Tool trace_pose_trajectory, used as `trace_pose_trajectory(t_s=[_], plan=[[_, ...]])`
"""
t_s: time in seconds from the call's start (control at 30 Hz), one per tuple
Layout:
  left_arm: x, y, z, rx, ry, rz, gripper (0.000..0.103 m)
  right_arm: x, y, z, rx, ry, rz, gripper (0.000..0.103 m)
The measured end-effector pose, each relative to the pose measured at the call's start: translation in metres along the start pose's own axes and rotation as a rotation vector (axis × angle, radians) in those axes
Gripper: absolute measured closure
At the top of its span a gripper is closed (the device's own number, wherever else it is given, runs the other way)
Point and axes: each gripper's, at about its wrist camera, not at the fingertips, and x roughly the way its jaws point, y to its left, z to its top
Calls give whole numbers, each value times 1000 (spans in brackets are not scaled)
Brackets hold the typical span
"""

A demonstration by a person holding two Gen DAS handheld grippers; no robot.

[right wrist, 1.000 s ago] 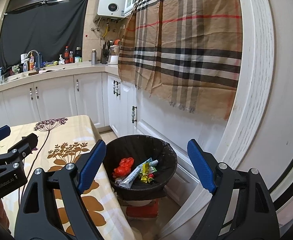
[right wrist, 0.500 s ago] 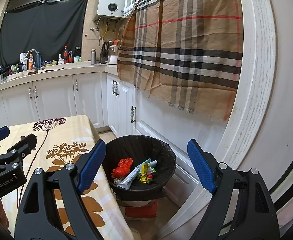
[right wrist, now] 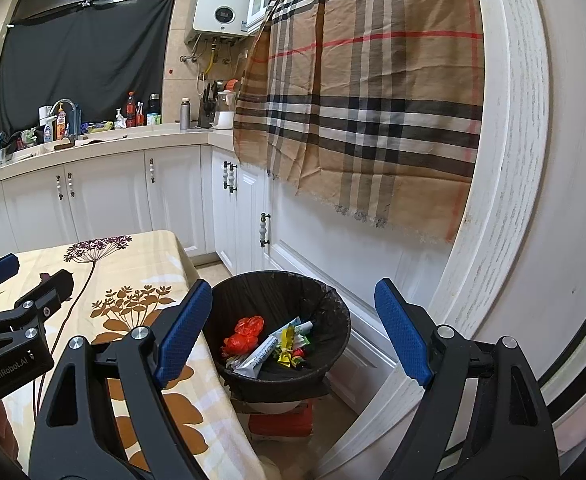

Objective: Collect trash

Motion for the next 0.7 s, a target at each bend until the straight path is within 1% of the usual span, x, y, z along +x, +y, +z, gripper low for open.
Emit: trace_pose_trajectory(t_s=[0.7], plan=[[0,-1,-1,1,3,-2,19,0,0,0,-1,0,0,22]])
